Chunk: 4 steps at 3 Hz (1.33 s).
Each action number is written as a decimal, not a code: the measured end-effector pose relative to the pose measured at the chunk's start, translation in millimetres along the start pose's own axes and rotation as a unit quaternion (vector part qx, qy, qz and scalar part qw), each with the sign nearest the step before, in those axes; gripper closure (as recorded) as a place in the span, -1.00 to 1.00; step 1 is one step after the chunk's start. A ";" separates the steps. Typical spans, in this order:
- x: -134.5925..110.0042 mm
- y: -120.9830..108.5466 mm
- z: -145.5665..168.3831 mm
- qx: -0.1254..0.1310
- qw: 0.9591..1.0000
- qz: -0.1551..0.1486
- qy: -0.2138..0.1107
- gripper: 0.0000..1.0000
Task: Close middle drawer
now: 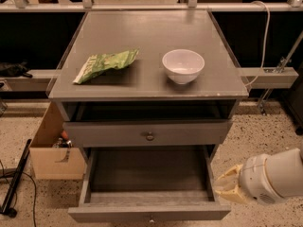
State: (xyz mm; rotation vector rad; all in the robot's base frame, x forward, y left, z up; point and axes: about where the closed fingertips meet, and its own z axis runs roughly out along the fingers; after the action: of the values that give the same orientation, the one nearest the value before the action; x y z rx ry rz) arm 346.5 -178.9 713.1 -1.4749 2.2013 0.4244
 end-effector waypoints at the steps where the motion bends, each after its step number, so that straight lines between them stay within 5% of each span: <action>1: 33.3 -7.6 44.5 -0.001 1.000 -0.001 -0.022 1.00; 2: 33.4 -7.6 44.6 -0.002 1.000 0.000 -0.022 1.00; 4: 85.8 13.3 145.5 -0.040 0.998 0.058 0.001 1.00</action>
Offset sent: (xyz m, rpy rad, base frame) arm 0.0182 -0.0152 -0.0874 0.0611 -0.0252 0.0125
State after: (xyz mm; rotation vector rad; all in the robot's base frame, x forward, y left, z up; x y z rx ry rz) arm 335.2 -170.1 544.2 -1.3916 2.3040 0.5555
